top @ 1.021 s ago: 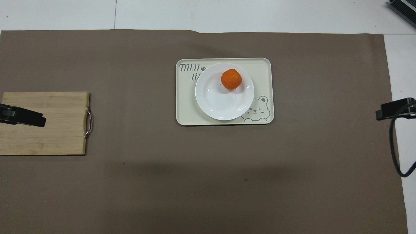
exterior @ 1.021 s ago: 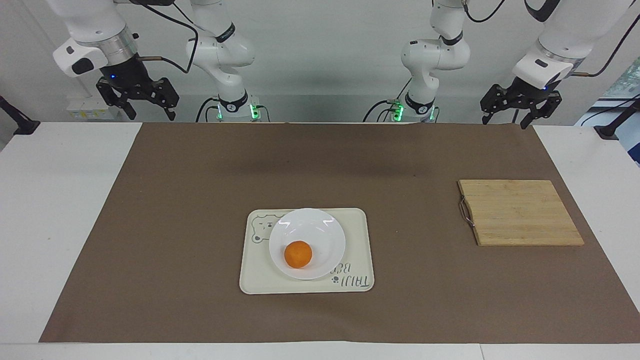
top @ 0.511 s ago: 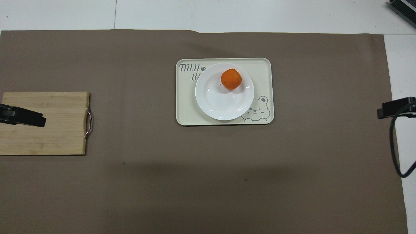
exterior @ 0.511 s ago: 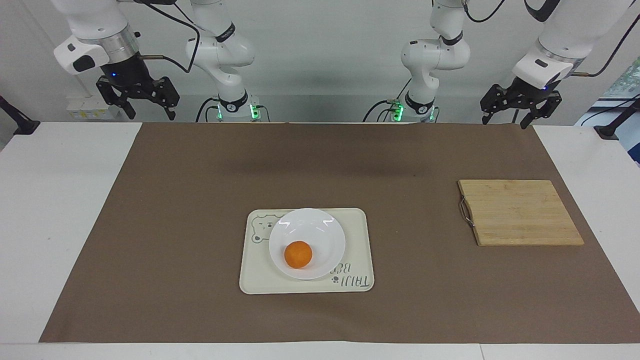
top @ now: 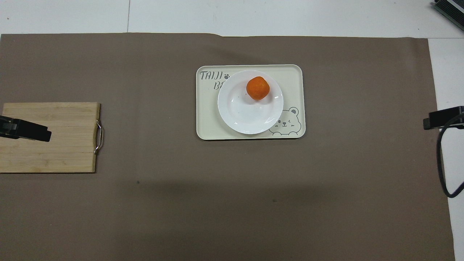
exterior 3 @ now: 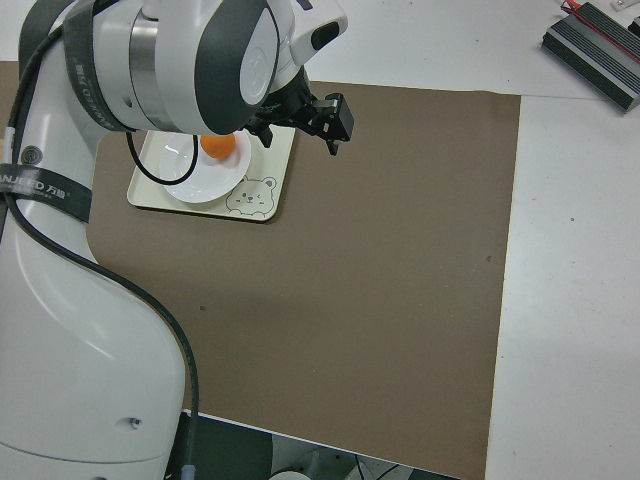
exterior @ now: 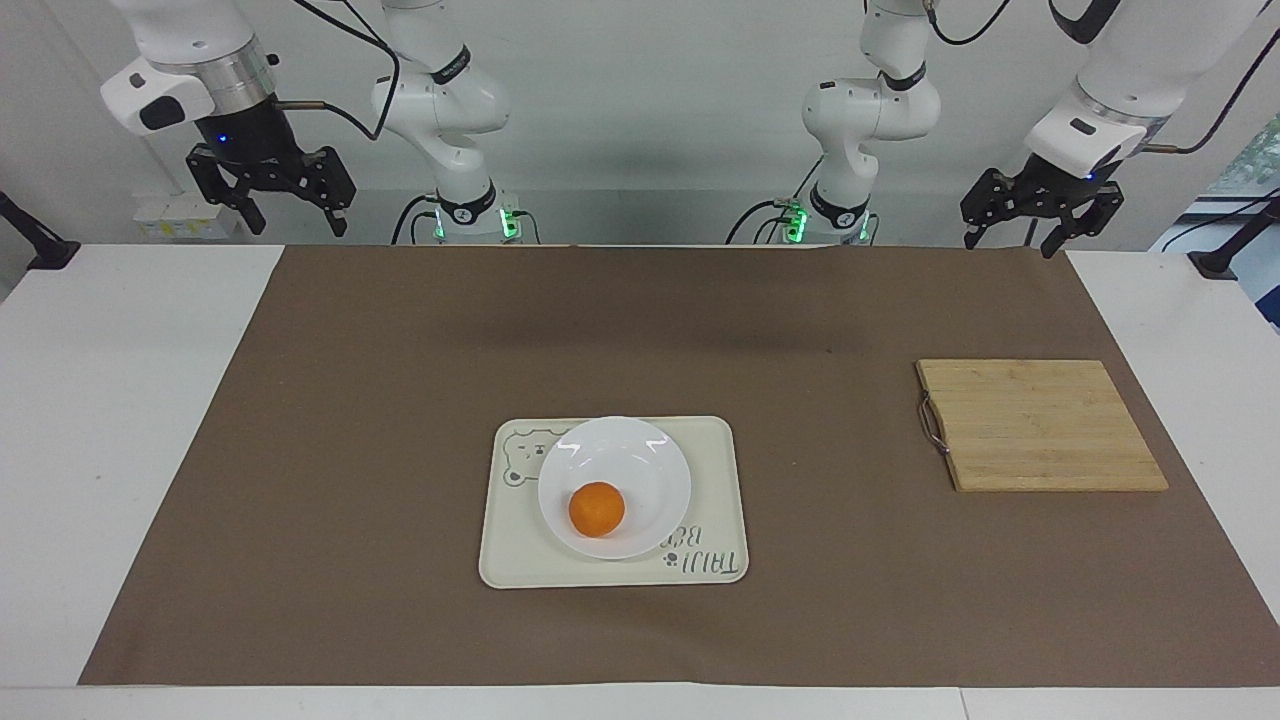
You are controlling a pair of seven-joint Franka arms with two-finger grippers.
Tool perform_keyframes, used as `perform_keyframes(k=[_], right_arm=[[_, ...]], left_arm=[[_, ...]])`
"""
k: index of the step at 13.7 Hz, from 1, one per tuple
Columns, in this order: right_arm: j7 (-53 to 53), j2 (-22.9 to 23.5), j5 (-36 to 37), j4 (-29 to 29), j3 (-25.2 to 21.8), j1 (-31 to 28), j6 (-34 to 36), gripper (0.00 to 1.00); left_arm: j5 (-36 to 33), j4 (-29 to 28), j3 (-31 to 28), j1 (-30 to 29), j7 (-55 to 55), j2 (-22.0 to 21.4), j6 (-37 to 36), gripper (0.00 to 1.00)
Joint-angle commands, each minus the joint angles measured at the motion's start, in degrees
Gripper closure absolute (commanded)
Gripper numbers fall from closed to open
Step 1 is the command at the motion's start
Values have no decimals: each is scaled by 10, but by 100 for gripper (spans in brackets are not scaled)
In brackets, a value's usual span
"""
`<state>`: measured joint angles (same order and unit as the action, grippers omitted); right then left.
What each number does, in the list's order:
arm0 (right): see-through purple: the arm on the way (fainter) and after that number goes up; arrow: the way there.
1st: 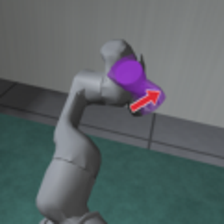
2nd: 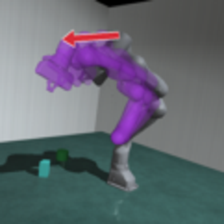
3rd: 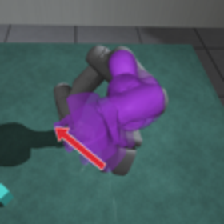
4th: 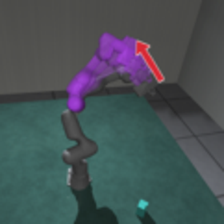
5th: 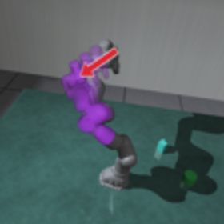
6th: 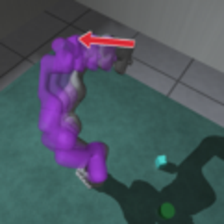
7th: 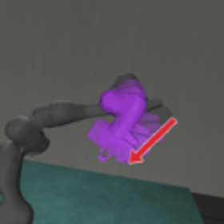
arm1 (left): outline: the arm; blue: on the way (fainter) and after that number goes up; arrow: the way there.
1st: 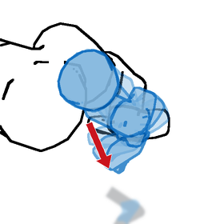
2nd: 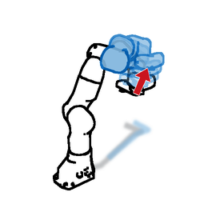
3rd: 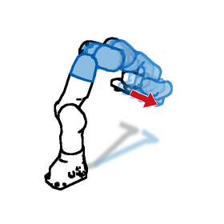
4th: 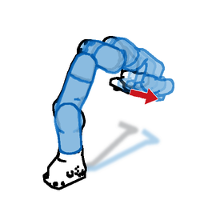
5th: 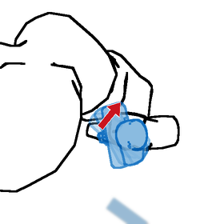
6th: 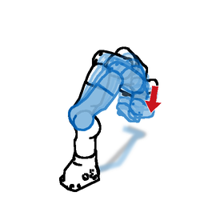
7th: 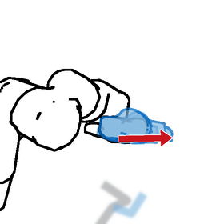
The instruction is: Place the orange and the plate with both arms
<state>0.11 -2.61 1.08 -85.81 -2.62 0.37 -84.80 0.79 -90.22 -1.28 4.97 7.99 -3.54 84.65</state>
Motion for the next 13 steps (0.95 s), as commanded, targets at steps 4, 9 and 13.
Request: perform_keyframes(k=[4, 9, 13], right_arm=[[1, -6, -7, -7, 5, -3, -6, 0], [1, -7, -12, -10, 4, -5, -11, 0], [1, -8, -11, -10, 4, -4, -6, 0]], left_arm=[[-2, 8, 0, -1, -5, 0, -7, 0], [9, 7, 11, 13, -18, -1, -5, 0], [8, 7, 4, 8, -18, -1, -7, 0]])
